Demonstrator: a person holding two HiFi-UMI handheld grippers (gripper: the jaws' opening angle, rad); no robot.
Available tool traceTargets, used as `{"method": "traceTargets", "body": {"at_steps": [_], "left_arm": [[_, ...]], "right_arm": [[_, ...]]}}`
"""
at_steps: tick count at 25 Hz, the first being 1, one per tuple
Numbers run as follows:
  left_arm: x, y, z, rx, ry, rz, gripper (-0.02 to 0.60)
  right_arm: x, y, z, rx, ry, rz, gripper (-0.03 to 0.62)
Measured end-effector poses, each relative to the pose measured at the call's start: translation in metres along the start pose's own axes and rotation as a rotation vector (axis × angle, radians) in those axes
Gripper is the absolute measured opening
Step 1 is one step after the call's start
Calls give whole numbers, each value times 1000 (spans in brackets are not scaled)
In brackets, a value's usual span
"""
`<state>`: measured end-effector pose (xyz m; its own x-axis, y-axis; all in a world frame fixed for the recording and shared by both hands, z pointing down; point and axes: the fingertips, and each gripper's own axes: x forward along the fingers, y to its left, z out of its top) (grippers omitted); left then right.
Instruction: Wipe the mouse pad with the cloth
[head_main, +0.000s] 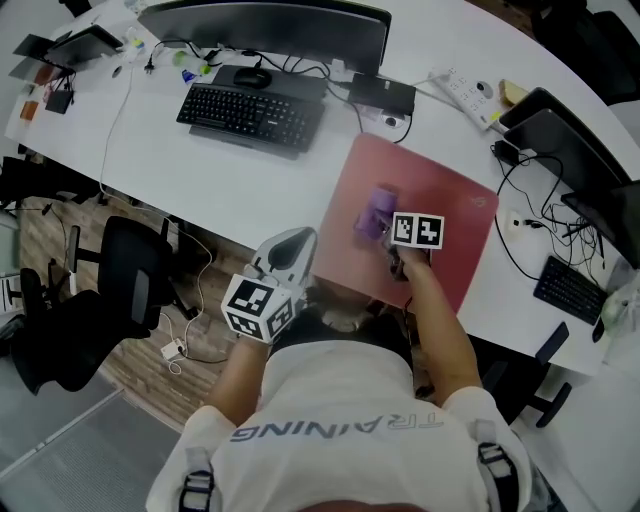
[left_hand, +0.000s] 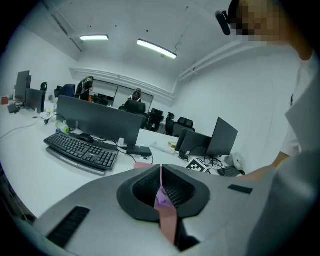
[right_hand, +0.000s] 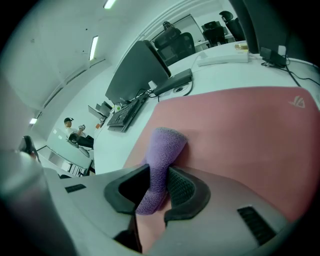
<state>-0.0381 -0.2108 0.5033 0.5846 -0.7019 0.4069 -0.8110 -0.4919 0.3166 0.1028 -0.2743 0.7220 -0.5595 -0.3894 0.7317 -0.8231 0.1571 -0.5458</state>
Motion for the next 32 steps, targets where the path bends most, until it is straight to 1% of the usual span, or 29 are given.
{"method": "traceTargets", "body": {"at_steps": [9,16,24,32], "left_arm": [[42,-64,-9,16,22,-68,37],[69,-106,-13,35,42,-130,37],[90,-143,-18,49,49,-185,37],[100,-166,-24,43,46,-210,37]], "right_arm": [[-58,-67,-13,50,-20,-32,117],[-106,-118,-28,80,-27,-85,120],[-156,-170,-50,138,-47,-139,127],[-203,-219,-70,201,-76,-202,132]]}}
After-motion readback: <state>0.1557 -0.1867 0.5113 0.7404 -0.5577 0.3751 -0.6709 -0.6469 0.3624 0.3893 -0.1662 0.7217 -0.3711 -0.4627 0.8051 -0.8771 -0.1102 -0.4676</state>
